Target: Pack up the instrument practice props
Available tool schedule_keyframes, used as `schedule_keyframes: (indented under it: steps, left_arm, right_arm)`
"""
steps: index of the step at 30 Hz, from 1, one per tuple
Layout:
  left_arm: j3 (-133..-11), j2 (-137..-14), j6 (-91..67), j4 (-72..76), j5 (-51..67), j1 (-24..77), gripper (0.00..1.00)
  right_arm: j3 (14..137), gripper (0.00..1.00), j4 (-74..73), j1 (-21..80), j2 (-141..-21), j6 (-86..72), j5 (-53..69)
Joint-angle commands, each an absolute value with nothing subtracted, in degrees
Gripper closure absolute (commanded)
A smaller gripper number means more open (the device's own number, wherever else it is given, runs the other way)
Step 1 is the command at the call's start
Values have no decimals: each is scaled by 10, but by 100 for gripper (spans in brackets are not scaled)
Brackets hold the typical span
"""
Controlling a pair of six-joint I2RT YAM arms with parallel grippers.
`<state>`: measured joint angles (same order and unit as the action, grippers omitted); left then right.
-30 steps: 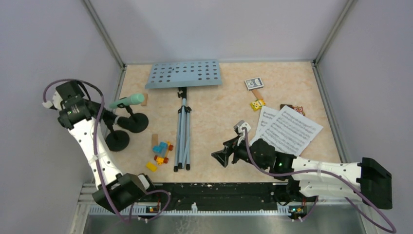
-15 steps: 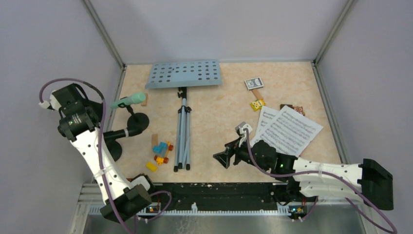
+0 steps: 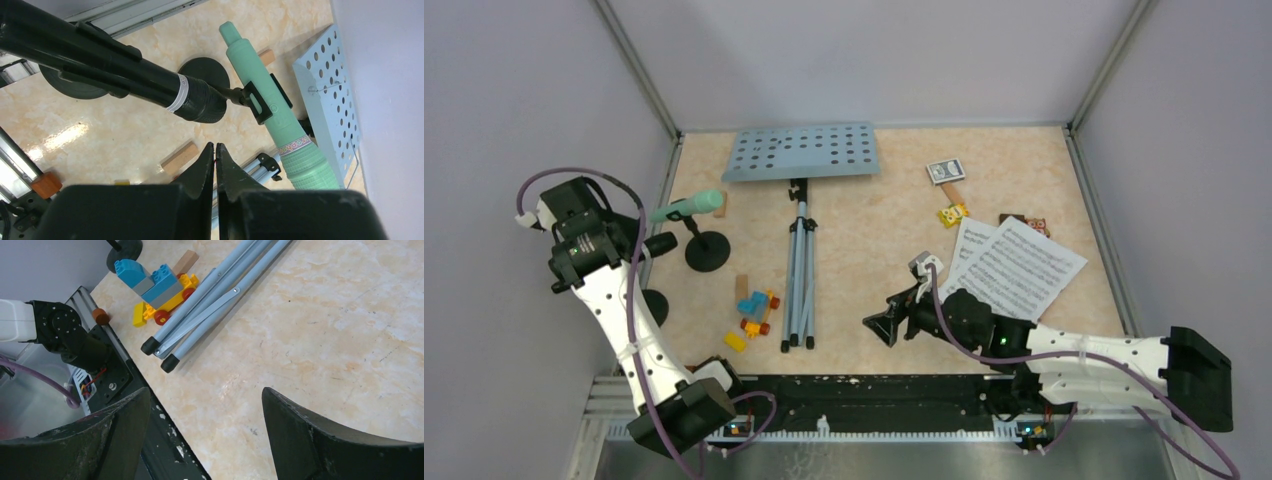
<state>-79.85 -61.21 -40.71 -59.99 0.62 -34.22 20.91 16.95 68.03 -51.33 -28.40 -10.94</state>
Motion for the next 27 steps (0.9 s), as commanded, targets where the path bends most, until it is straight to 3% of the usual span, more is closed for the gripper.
schedule_keyframes:
  steps: [1,4,6,7,10,11,19,27]
  left_arm:
    - [-793,-597,-398,-578,4,-345,92]
    - [-793,-597,-397,-578,5,-345,88]
    - [-795,-596,-397,-580,5,-345,79]
    - [-797,-595,-399,-582,-4,-345,69]
    - [-810,-585,-420,-598,-46,-345,17]
    - [-816,-580,-429,-603,-64,-345,4]
    - [-829,-568,-582,-671,-245,-345,1]
    - [-812,-639,-689,-727,-296,-345,2]
  right_arm:
    - [205,20,184,684,-500,-292,-115]
    - [205,20,183,684,-501,-291,-114]
    - [203,20,185,684,-502,-291,-114]
    - [202,20,187,684,-503,-291,-113]
    - [203,20,189,684,-508,-291,-106]
    - [203,20,189,684,-510,-291,-104]
    - [205,20,177,684,-513,-290,-99]
    - [212,20,175,684,-533,-288,-86]
